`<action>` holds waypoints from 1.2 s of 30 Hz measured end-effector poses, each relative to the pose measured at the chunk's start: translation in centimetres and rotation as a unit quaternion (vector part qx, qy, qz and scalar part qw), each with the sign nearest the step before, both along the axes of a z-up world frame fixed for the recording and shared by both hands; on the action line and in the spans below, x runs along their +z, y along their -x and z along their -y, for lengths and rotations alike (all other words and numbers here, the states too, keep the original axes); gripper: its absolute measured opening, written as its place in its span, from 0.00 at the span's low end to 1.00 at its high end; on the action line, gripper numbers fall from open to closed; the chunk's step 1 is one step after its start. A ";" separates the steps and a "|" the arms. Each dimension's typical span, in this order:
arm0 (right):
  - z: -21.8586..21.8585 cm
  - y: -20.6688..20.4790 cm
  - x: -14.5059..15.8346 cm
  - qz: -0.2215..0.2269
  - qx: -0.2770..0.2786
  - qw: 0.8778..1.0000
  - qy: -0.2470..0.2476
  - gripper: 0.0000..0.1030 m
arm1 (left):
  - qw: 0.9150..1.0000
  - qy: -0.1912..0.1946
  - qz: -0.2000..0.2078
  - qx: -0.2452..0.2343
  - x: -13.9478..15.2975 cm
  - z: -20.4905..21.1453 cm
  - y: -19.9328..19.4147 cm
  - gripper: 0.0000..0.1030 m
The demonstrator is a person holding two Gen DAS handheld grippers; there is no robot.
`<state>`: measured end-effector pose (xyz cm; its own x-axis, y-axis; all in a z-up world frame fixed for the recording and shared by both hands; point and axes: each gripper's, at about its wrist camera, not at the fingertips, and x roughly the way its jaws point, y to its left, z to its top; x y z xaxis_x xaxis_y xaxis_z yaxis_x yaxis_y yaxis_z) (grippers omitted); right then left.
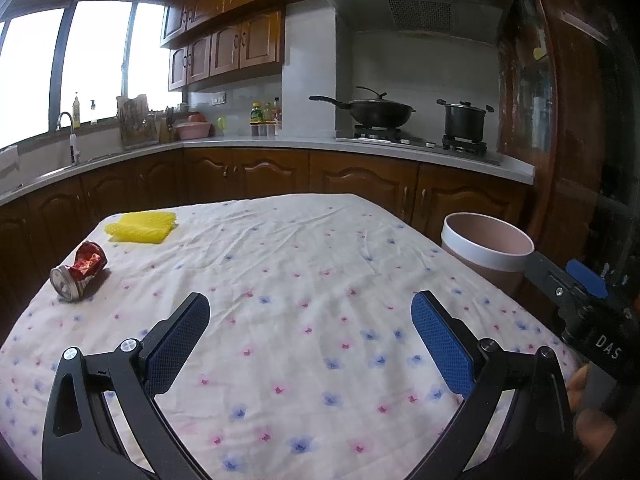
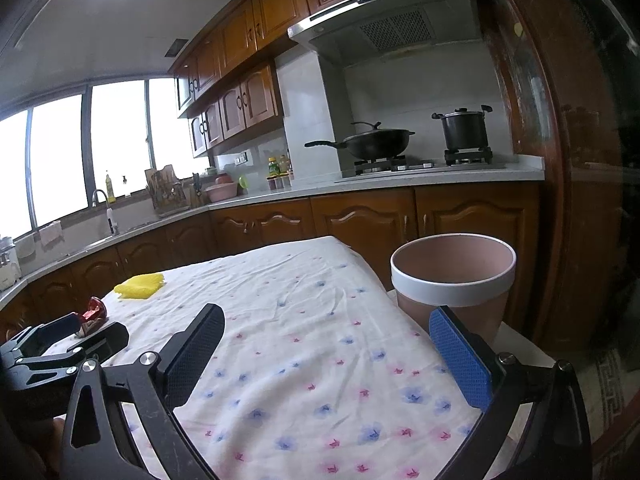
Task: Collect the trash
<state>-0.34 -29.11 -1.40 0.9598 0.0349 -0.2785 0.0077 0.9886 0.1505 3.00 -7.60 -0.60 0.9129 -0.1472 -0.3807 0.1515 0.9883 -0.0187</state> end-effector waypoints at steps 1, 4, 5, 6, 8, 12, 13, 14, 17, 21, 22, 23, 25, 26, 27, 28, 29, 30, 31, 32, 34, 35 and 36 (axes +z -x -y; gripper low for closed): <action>0.0 0.0 0.0 0.000 0.000 1.000 0.000 1.00 | 1.000 -0.001 0.001 0.000 0.0 0.0 0.0 1.00; 0.0 0.0 0.0 0.000 0.000 1.000 0.000 1.00 | 1.000 -0.002 0.002 -0.002 0.0 0.1 0.1 1.00; 0.0 0.0 0.0 0.000 0.000 1.000 0.000 1.00 | 1.000 -0.003 0.002 -0.002 0.0 0.0 0.0 1.00; 0.0 0.0 0.0 0.000 0.000 1.000 -0.001 1.00 | 1.000 -0.003 0.001 -0.002 0.0 0.0 0.0 1.00; -0.1 0.0 0.0 -0.001 0.001 1.000 0.000 1.00 | 1.000 -0.002 -0.001 -0.003 -0.1 0.0 0.0 1.00; -0.2 0.1 0.0 -0.001 0.002 1.000 0.000 1.00 | 1.000 -0.001 -0.001 -0.002 -0.1 0.0 0.0 1.00; -0.3 0.1 0.0 -0.001 0.001 1.000 0.001 1.00 | 1.000 -0.001 -0.001 -0.002 -0.1 0.0 -0.1 1.00; -0.2 0.0 0.0 -0.002 0.001 1.000 0.001 1.00 | 1.000 -0.001 -0.001 -0.003 -0.1 0.0 -0.1 1.00; -0.3 0.0 0.0 -0.003 0.002 1.000 0.000 1.00 | 1.000 -0.001 -0.002 -0.003 -0.2 -0.1 -0.1 1.00; -0.4 0.1 0.0 -0.002 0.001 1.000 0.000 1.00 | 1.000 0.000 -0.001 -0.003 -0.2 -0.1 -0.1 1.00; -0.4 0.1 0.1 -0.002 0.001 1.000 0.001 1.00 | 1.000 -0.001 -0.001 -0.003 -0.2 -0.1 -0.2 1.00; -0.3 0.0 0.0 -0.003 0.002 1.000 0.000 1.00 | 1.000 -0.001 -0.002 -0.003 -0.2 -0.1 -0.2 1.00; -0.3 0.0 0.0 -0.003 0.002 1.000 0.000 1.00 | 1.000 0.000 -0.002 -0.003 -0.3 -0.2 -0.2 1.00; -0.3 0.0 0.0 -0.004 0.001 1.000 0.000 1.00 | 1.000 0.000 -0.003 -0.004 -0.3 -0.2 -0.2 1.00; -0.4 0.0 0.0 -0.005 0.002 1.000 0.001 1.00 | 1.000 0.000 -0.003 -0.004 -0.3 -0.2 -0.2 1.00; -0.5 0.1 0.0 -0.005 0.002 1.000 0.000 1.00 | 1.000 -0.001 -0.003 -0.003 -0.3 -0.2 -0.2 1.00; -0.6 0.1 -0.1 -0.005 0.002 1.000 0.000 1.00 | 1.000 0.000 -0.004 -0.003 -0.3 -0.2 -0.3 1.00; -0.5 0.0 -0.1 -0.005 0.002 1.000 0.000 1.00 | 1.000 0.001 -0.004 -0.004 -0.3 -0.3 -0.3 1.00; -0.6 0.0 -0.1 -0.006 0.002 1.000 0.000 1.00 | 1.000 0.000 -0.005 -0.003 -0.3 -0.3 -0.3 1.00; -0.5 0.0 -0.1 -0.005 0.002 1.000 0.001 1.00 | 1.000 0.000 -0.004 -0.003 -0.3 -0.3 -0.3 1.00; -0.5 0.0 0.0 -0.005 0.002 1.000 0.000 1.00 | 1.000 0.001 -0.005 -0.004 -0.4 -0.4 -0.4 1.00; -0.6 0.0 0.0 -0.005 0.002 1.000 0.000 1.00 | 1.000 0.000 -0.005 -0.004 -0.3 -0.3 -0.3 1.00; -0.5 -0.1 0.0 -0.006 0.002 1.000 0.001 1.00 | 1.000 0.001 -0.005 -0.004 -0.4 -0.4 -0.3 1.00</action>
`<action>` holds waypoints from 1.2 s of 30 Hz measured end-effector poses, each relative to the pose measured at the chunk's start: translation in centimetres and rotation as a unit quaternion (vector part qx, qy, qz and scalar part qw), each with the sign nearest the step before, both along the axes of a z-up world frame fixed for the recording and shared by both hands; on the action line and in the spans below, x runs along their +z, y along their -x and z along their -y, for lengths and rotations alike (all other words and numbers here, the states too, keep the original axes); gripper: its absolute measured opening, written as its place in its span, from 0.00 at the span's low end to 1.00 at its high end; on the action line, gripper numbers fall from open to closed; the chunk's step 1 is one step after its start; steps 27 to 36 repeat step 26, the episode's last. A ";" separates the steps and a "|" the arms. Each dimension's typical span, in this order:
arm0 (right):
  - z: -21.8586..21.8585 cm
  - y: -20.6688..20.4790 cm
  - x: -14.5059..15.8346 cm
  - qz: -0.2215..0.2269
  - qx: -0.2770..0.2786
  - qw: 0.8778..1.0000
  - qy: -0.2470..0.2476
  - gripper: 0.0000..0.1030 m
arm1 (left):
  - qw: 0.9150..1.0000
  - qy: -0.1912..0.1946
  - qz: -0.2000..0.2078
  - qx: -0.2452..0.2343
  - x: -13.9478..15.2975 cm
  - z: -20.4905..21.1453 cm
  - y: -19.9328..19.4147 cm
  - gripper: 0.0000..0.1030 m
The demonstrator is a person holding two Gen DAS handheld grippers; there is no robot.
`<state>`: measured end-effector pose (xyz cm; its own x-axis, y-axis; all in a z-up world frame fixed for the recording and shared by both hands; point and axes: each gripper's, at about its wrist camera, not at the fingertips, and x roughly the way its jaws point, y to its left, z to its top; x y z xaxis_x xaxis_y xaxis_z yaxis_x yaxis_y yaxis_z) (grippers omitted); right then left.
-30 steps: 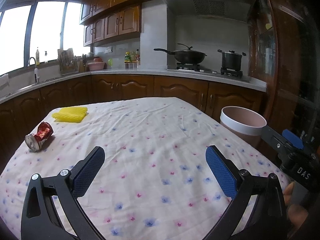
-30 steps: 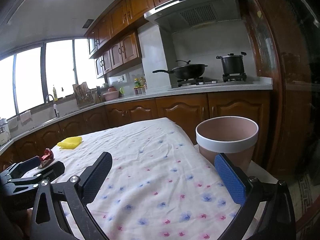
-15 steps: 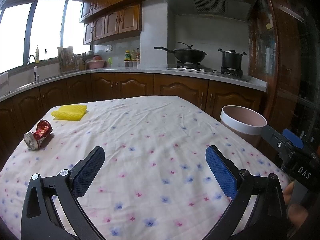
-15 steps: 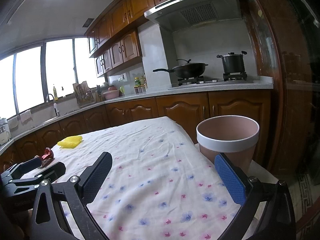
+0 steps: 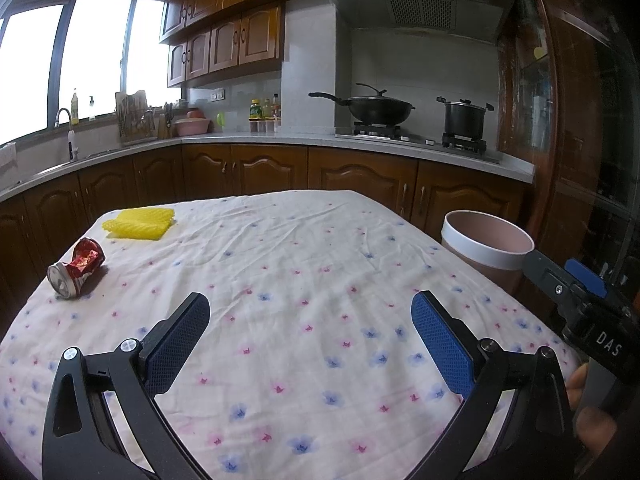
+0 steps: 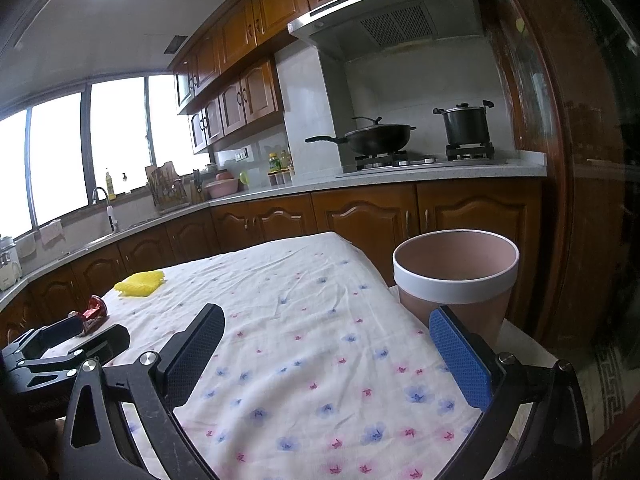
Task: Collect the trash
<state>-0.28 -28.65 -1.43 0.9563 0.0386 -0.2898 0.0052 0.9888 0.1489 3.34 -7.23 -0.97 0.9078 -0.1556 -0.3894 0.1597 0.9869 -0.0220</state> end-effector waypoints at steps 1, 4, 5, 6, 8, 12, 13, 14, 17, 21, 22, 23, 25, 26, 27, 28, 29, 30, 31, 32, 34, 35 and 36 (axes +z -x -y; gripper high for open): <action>-0.1 0.1 0.0 0.000 0.000 1.000 0.000 1.00 | 1.000 0.000 0.000 0.000 0.0 0.0 0.0 1.00; -0.1 0.0 0.0 0.000 0.000 1.000 0.000 1.00 | 1.000 0.000 0.000 0.000 0.0 0.0 0.0 1.00; -0.1 0.1 0.0 -0.001 0.001 1.000 0.000 1.00 | 1.000 -0.001 0.000 0.001 0.0 0.1 0.0 1.00; -0.2 -0.1 -0.1 -0.003 0.001 1.000 0.000 1.00 | 1.000 0.000 0.000 0.001 0.0 0.1 0.0 1.00; -0.4 -0.1 -0.3 -0.005 0.002 1.000 -0.001 1.00 | 1.000 0.000 0.000 0.001 0.1 0.1 0.0 1.00; -0.6 -0.3 -0.3 -0.007 0.003 1.000 0.000 1.00 | 1.000 0.001 -0.003 -0.001 -0.1 0.0 -0.1 1.00; -0.7 -0.2 -0.4 -0.007 0.003 1.000 0.000 1.00 | 1.000 0.001 -0.003 -0.001 -0.1 -0.1 -0.1 1.00; -0.7 -0.2 -0.3 -0.008 0.004 1.000 0.000 1.00 | 1.000 0.001 -0.003 -0.001 -0.1 -0.1 -0.2 1.00; -0.7 -0.3 -0.3 -0.009 0.005 1.000 0.000 1.00 | 1.000 0.002 -0.004 -0.002 -0.1 -0.1 -0.2 1.00; -0.6 -0.6 -0.1 -0.014 0.005 1.000 0.001 1.00 | 1.000 0.003 -0.004 -0.002 -0.1 -0.1 -0.3 1.00; -0.6 -0.6 -0.1 -0.015 0.005 1.000 0.001 1.00 | 1.000 0.003 -0.005 -0.002 -0.1 -0.1 -0.3 1.00; -0.6 -0.6 0.0 -0.014 0.005 1.000 0.001 1.00 | 1.000 0.003 -0.006 -0.002 -0.1 -0.1 -0.4 1.00; -0.7 -0.6 0.0 -0.015 0.005 1.000 0.002 1.00 | 1.000 0.004 -0.008 -0.002 -0.1 -0.2 -0.4 1.00; -0.6 -0.6 -0.1 -0.016 0.004 1.000 0.002 1.00 | 1.000 0.004 -0.009 -0.003 0.0 -0.2 -0.5 1.00; -0.6 -0.6 -0.1 -0.016 0.004 1.000 0.002 1.00 | 1.000 0.004 -0.009 -0.003 0.0 -0.2 -0.5 1.00; -0.6 -0.6 -0.1 -0.016 0.004 1.000 0.002 1.00 | 1.000 0.004 -0.009 -0.003 0.0 -0.2 -0.5 1.00; -0.6 -0.6 -0.1 -0.016 0.004 1.000 0.002 1.00 | 1.000 0.004 -0.009 -0.003 0.0 -0.2 -0.5 1.00; -0.6 -0.6 -0.1 -0.016 0.004 1.000 0.002 1.00 | 1.000 0.004 -0.009 -0.003 0.0 -0.2 -0.5 1.00; -0.6 -0.6 -0.1 -0.016 0.004 1.000 0.002 1.00 | 1.000 0.004 -0.009 -0.003 0.0 -0.2 -0.5 1.00; -0.6 -0.6 -0.1 -0.016 0.004 1.000 0.002 1.00 | 1.000 0.004 -0.009 -0.003 0.0 -0.2 -0.5 1.00; -0.6 -0.6 -0.1 -0.016 0.004 1.000 0.002 1.00 | 1.000 0.004 -0.009 -0.003 0.0 -0.2 -0.5 1.00; -0.6 -0.6 -0.1 -0.016 0.004 1.000 0.002 1.00 | 1.000 0.004 -0.009 -0.003 0.0 -0.2 -0.5 1.00; -0.6 -0.6 -0.1 -0.016 0.004 1.000 0.002 1.00 | 1.000 0.004 -0.009 -0.003 0.0 -0.2 -0.5 1.00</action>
